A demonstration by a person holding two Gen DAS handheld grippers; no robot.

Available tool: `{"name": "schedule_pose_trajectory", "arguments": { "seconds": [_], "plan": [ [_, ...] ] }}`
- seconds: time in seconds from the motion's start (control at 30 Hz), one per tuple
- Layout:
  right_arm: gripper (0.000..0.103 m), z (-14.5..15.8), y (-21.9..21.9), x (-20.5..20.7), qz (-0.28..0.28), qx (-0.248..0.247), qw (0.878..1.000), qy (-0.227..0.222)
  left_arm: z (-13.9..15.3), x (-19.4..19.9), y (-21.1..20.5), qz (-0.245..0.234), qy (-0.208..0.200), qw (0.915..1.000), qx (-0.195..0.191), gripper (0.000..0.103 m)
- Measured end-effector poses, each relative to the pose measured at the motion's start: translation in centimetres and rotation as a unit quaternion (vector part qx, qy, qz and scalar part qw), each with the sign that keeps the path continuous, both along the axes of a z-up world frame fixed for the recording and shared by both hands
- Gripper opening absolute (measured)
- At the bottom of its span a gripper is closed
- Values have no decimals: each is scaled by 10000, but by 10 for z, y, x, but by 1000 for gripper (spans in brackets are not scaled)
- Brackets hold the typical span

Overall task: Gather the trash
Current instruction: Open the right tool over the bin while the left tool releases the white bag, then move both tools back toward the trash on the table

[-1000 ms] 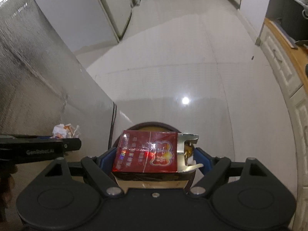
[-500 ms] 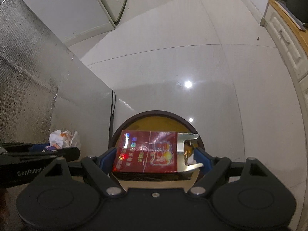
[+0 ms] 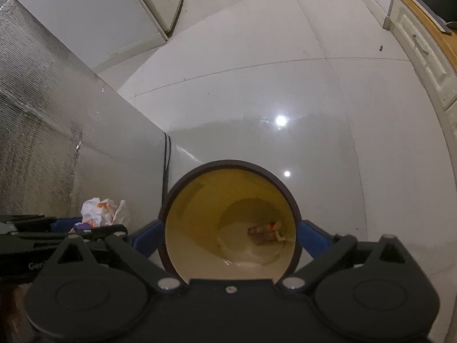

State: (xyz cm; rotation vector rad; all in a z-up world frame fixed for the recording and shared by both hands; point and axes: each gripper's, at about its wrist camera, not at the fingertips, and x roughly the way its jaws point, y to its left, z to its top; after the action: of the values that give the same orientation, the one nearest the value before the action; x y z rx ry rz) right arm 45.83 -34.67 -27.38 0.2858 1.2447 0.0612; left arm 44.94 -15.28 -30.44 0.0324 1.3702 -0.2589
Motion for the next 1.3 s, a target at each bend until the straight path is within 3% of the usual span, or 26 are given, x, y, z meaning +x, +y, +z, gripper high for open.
{"name": "schedule_pose_trajectory", "arguments": {
  "seconds": [0.2,0.6,0.93,1.3],
  "plan": [
    [101,-1,-1,-3,5,-139,9999,38,-2,0,3,96,-27,9998,159,78],
    [103,-1,-6,-8,119,-493,9987,65,8,-1,11,222,-32,9991,369,102],
    [103,22,-9,-19,38,-519,9985,-155,27,-8,19,228,-124,9988,405,103],
    [103,67,-14,-49,43,-541,9967,-612,77,-27,17,71,-576,9979,283,103]
  ]
}}
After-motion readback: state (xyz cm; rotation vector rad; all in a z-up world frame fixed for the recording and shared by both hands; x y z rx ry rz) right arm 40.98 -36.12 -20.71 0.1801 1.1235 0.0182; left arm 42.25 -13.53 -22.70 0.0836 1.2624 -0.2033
